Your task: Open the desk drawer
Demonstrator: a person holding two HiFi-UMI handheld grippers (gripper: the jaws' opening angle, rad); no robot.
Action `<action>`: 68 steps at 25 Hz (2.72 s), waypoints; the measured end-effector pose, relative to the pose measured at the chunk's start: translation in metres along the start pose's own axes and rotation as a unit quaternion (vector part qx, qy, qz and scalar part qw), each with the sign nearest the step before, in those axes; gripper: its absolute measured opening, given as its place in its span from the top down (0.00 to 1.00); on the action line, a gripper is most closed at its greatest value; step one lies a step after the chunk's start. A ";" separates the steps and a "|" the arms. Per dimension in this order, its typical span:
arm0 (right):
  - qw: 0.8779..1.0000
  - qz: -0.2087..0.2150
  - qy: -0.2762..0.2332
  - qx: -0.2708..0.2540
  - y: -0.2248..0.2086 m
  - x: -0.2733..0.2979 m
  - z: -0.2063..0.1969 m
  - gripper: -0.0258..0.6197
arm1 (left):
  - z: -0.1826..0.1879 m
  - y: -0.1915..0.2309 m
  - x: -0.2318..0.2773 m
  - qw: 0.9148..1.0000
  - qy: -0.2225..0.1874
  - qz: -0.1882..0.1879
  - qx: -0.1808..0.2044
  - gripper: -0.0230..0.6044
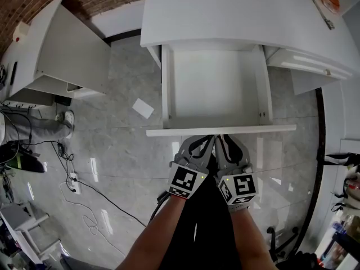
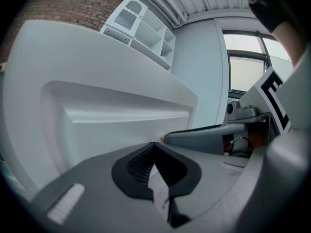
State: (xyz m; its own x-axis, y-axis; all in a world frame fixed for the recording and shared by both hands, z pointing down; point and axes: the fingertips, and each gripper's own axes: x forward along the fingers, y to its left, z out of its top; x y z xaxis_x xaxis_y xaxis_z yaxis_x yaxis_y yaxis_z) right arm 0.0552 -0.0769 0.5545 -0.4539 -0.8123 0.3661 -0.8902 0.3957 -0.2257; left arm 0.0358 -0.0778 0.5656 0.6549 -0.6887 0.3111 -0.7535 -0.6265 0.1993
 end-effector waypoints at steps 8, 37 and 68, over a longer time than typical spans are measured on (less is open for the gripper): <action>1.000 0.002 0.003 -0.003 0.005 -0.007 -0.005 0.84 | -0.004 -0.005 -0.007 1.000 0.004 0.001 0.001 0.99; 0.993 0.094 -0.014 -0.071 0.030 -0.045 0.052 0.96 | 0.034 -0.018 -0.043 0.999 0.009 -0.053 -0.001 0.96; 0.985 0.053 -0.120 -0.111 0.047 -0.173 0.244 0.96 | 0.227 -0.019 -0.190 0.994 -0.108 0.025 0.007 0.96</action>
State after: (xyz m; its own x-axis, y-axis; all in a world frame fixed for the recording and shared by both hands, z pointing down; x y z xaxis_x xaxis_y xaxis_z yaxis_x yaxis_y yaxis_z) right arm 0.1016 -0.0227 0.2603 -0.5461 -0.8288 0.1217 -0.8370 0.5457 -0.0392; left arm -0.0611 -0.0180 0.2922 0.6147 -0.7805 0.1135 -0.7857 -0.5935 0.1742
